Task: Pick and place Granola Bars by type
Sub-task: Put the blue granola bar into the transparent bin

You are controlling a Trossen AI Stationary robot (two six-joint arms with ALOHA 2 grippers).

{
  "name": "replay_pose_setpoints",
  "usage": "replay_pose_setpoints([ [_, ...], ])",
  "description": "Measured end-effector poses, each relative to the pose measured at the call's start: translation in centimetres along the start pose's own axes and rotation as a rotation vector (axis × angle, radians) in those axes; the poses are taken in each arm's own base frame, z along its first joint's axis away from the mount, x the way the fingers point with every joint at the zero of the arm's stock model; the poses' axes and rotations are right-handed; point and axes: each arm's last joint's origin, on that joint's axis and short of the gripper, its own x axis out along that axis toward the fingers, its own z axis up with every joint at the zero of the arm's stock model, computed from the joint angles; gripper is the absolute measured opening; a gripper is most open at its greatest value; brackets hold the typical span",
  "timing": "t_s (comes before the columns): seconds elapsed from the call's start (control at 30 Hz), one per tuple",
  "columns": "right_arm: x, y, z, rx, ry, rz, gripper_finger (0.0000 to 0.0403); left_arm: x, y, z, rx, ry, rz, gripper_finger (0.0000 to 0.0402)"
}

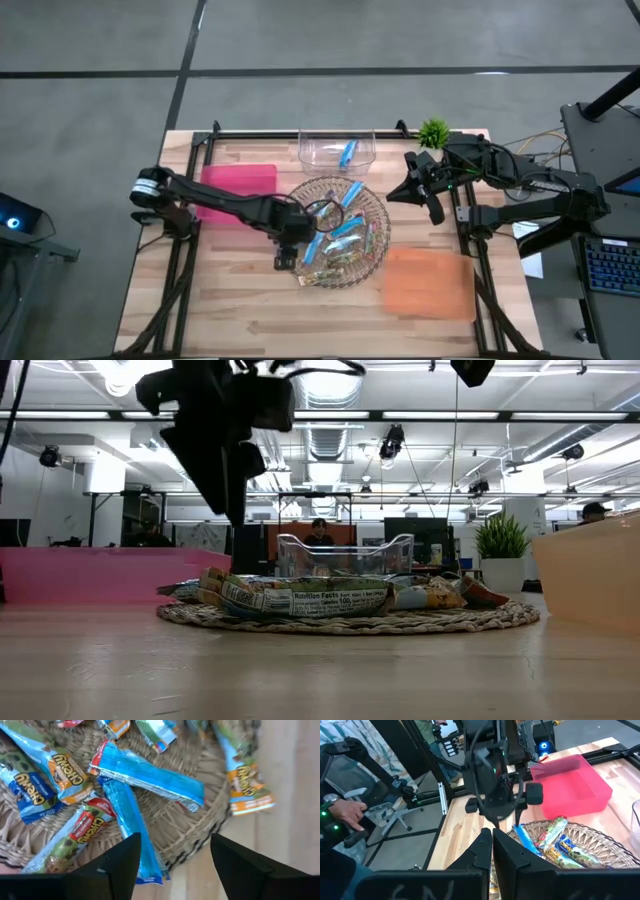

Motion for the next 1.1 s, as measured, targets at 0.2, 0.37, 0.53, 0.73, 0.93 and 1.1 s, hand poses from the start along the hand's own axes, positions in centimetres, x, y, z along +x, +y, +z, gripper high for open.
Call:
replay_pose_setpoints([
  [0.2,0.0,-0.1,0.0,0.001,-0.014,-0.046,0.0009,2.1,1.0,0.2,-0.056,0.062,0.023,0.0223],
  [0.37,0.0,-0.1,0.0,0.001,-0.015,-0.048,0.0009,3.3,2.1,0.2,-0.114,0.107,0.041,0.0223],
  [0.53,0.0,-0.1,0.0,0.008,-0.015,-0.048,0.0009,3.6,3.2,0.3,-0.157,0.117,0.040,0.0223],
  [0.73,0.0,-0.1,0.0,0.009,-0.015,-0.048,0.0009,3.7,4.3,0.3,-0.190,0.119,0.034,0.0223],
  [0.93,0.0,-0.1,0.0,0.008,-0.015,-0.048,0.0009,3.7,4.4,0.3,-0.221,0.122,0.004,0.0223],
  [1.1,0.0,-0.1,0.0,0.004,-0.015,-0.048,0.0009,3.7,4.4,0.3,-0.221,0.120,0.002,0.0223],
])
